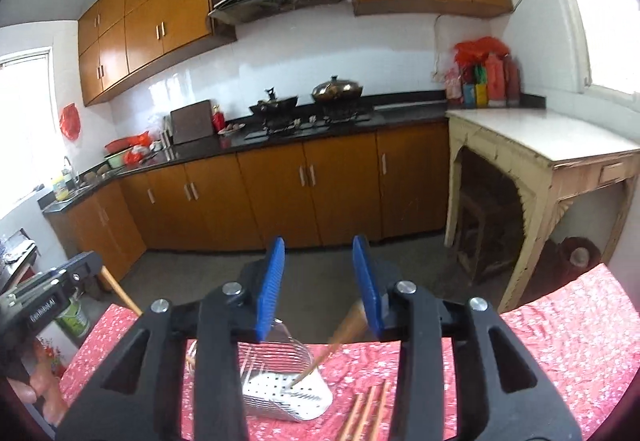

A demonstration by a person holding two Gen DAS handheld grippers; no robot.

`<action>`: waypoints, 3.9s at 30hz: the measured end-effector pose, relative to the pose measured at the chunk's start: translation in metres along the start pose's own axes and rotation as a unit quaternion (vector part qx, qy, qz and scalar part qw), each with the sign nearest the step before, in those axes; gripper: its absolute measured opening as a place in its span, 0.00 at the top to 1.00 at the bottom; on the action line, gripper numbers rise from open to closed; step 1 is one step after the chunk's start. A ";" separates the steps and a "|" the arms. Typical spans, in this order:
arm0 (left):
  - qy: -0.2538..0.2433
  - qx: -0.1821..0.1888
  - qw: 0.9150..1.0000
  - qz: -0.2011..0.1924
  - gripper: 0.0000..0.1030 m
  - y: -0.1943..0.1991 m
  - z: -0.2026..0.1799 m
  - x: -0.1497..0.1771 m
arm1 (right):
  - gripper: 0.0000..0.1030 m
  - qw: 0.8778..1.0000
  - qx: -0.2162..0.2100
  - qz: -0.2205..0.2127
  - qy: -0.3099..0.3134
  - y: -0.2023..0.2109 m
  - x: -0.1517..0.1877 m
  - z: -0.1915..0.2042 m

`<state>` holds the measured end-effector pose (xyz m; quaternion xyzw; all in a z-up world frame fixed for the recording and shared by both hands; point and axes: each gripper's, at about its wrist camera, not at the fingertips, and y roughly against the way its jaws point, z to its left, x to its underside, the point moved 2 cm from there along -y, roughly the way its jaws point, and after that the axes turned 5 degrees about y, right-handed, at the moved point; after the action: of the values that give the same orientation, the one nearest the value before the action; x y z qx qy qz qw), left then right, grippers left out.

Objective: Organize utensils
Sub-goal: 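Drop both chopsticks into the wire holder by opening both tools, then close the right tool on another chopstick while the left tool approaches the chopsticks, then position the open left tool around a chopstick while the right tool holds its chopstick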

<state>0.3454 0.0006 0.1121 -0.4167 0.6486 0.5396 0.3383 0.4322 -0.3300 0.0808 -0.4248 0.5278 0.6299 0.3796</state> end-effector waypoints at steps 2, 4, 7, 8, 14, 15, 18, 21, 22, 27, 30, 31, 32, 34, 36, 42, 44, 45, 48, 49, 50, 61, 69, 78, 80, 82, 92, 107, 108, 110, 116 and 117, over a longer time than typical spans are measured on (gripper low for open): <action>0.000 -0.005 1.000 -0.007 0.71 0.010 0.006 0.000 | 0.61 1.000 0.009 -0.005 -0.003 0.013 0.003 -0.007; 0.000 -0.011 1.000 -0.014 0.70 0.024 0.013 0.002 | 0.61 1.000 0.018 -0.008 -0.004 0.026 0.009 -0.016; 0.001 -0.016 1.000 -0.019 0.70 0.041 0.023 0.006 | 0.61 0.999 0.031 -0.007 -0.011 0.047 0.022 -0.028; 0.003 -0.018 1.000 -0.021 0.70 0.046 0.026 0.008 | 0.61 0.999 0.035 -0.005 -0.012 0.051 0.026 -0.031; 0.000 -0.041 0.999 -0.024 0.63 0.079 0.046 0.045 | 0.61 0.998 0.053 0.026 -0.024 0.081 0.084 -0.050; 0.001 -0.044 0.999 -0.023 0.62 0.084 0.050 0.057 | 0.61 0.998 0.054 0.032 -0.026 0.083 0.092 -0.051; 0.000 -0.058 0.998 -0.023 0.59 0.092 0.057 0.089 | 0.61 0.996 0.064 0.054 -0.027 0.090 0.125 -0.055; -0.009 -0.069 0.997 -0.018 0.58 0.096 0.057 0.121 | 0.61 0.994 0.060 0.081 -0.032 0.093 0.161 -0.053; -0.012 -0.072 0.997 -0.016 0.57 0.096 0.057 0.129 | 0.61 0.993 0.057 0.096 -0.033 0.093 0.178 -0.052; -0.034 -0.077 0.996 0.004 0.49 0.095 0.051 0.178 | 0.61 0.986 0.038 0.154 -0.041 0.088 0.241 -0.041; -0.040 -0.076 0.996 0.019 0.48 0.094 0.051 0.199 | 0.68 0.980 0.029 0.191 -0.041 0.081 0.272 -0.032; -0.039 -0.075 0.996 0.023 0.47 0.094 0.051 0.204 | 0.70 0.979 0.029 0.198 -0.040 0.079 0.279 -0.031; -0.038 -0.073 0.996 0.029 0.46 0.093 0.050 0.209 | 0.70 0.977 0.029 0.208 -0.039 0.077 0.287 -0.030; -0.036 -0.067 0.996 0.040 0.46 0.094 0.052 0.221 | 0.70 0.974 0.029 0.223 -0.039 0.072 0.299 -0.028; -0.035 -0.062 0.996 0.053 0.46 0.093 0.054 0.229 | 0.70 0.972 0.032 0.229 -0.035 0.069 0.302 -0.025; -0.033 -0.043 0.995 0.079 0.46 0.087 0.054 0.247 | 0.91 0.969 0.061 0.239 -0.033 0.056 0.299 -0.030; -0.031 -0.037 0.994 0.094 0.46 0.083 0.053 0.251 | 0.92 0.967 0.069 0.241 -0.048 0.050 0.296 -0.040; -0.032 -0.037 0.994 0.100 0.46 0.080 0.053 0.253 | 0.92 0.966 0.071 0.241 -0.055 0.049 0.293 -0.045; -0.038 -0.035 0.991 0.125 0.48 0.072 0.051 0.261 | 0.92 0.961 0.105 0.243 -0.085 0.042 0.288 -0.068; -0.039 -0.031 0.990 0.135 0.51 0.068 0.050 0.265 | 0.92 0.959 0.108 0.244 -0.093 0.041 0.287 -0.073; -0.040 -0.030 0.989 0.142 0.52 0.066 0.049 0.267 | 0.92 0.958 0.109 0.244 -0.101 0.040 0.286 -0.078; -0.029 -0.002 0.978 0.207 0.72 0.036 0.043 0.270 | 0.92 0.960 0.106 0.242 -0.096 0.035 0.284 -0.081; -0.012 -0.003 0.976 0.217 0.75 0.026 0.049 0.269 | 0.92 0.961 0.103 0.240 -0.094 0.036 0.285 -0.081; -0.030 -0.008 0.974 0.225 0.75 0.013 0.037 0.269 | 0.92 0.960 0.103 0.241 -0.097 0.036 0.285 -0.082; -0.032 -0.010 0.974 0.224 0.76 0.011 0.037 0.268 | 0.92 0.960 0.103 0.241 -0.096 0.036 0.285 -0.082; -0.027 -0.013 0.974 0.224 0.78 0.009 0.039 0.267 | 0.92 0.960 0.104 0.241 -0.094 0.036 0.285 -0.081; 0.011 0.006 0.974 0.228 0.78 0.011 0.055 0.260 | 0.92 0.961 0.104 0.241 -0.091 0.034 0.284 -0.081; -0.032 0.011 0.973 0.229 0.78 0.004 0.040 0.257 | 0.92 0.961 0.104 0.242 -0.087 0.032 0.284 -0.082; -0.043 0.001 0.973 0.227 0.78 0.005 0.040 0.258 | 0.92 0.961 0.104 0.242 -0.087 0.032 0.284 -0.083; -0.040 0.002 0.971 0.235 0.77 0.001 0.041 0.260 | 0.92 0.961 0.103 0.241 -0.087 0.032 0.284 -0.083; -0.021 0.003 0.971 0.236 0.78 -0.004 0.045 0.259 | 0.92 0.961 0.104 0.241 -0.086 0.032 0.284 -0.083; -0.020 0.003 0.972 0.236 0.78 -0.005 0.046 0.258 | 0.92 0.961 0.104 0.242 -0.085 0.032 0.283 -0.083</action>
<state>0.2399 0.0000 -0.1276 -0.2400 0.7233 0.6106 0.2154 0.3144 -0.4082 -0.1803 -0.1877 0.6430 0.6784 0.3018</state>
